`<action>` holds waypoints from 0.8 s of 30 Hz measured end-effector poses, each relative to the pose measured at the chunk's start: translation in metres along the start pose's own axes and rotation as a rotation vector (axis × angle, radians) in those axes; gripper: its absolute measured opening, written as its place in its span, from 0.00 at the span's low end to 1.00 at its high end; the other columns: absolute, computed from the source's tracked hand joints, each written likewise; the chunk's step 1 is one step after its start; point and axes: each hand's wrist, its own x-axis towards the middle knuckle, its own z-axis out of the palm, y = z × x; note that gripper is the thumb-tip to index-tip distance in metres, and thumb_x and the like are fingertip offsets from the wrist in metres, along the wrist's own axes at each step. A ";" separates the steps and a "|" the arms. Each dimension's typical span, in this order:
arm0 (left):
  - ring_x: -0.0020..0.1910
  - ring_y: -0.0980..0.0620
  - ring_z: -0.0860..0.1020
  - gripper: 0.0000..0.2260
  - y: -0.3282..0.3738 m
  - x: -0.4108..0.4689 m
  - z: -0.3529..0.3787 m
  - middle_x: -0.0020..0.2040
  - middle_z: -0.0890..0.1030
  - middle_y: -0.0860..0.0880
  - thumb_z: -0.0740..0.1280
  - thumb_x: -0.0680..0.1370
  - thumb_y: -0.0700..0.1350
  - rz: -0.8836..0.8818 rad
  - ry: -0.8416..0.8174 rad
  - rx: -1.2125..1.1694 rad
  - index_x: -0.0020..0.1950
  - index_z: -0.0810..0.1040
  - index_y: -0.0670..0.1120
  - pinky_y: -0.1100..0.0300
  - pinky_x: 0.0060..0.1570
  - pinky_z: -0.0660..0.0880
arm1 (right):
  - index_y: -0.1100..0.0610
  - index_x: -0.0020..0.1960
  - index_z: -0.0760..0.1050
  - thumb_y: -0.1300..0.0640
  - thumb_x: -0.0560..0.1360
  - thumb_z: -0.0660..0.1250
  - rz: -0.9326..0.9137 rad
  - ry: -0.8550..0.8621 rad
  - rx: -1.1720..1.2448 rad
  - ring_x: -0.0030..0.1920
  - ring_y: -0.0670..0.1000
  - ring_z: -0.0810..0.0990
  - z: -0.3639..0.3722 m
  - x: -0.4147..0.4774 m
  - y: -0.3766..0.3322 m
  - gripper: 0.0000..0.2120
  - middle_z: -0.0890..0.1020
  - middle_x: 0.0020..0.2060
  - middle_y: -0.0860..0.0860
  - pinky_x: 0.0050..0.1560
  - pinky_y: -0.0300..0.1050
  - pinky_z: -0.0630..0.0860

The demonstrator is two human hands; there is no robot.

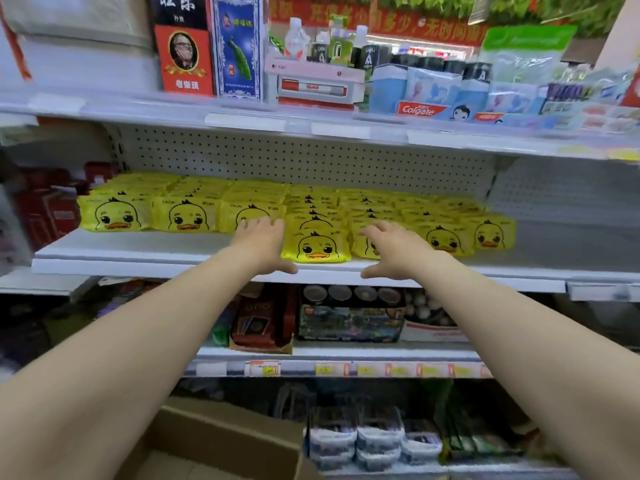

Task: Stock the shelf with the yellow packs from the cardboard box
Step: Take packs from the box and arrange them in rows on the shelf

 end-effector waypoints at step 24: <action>0.70 0.43 0.68 0.46 0.019 0.089 0.021 0.70 0.71 0.45 0.71 0.66 0.69 -0.087 -0.164 0.146 0.74 0.63 0.44 0.45 0.71 0.62 | 0.55 0.65 0.69 0.35 0.69 0.72 -0.121 -0.056 0.043 0.59 0.58 0.75 0.025 0.103 0.010 0.35 0.76 0.61 0.53 0.53 0.50 0.73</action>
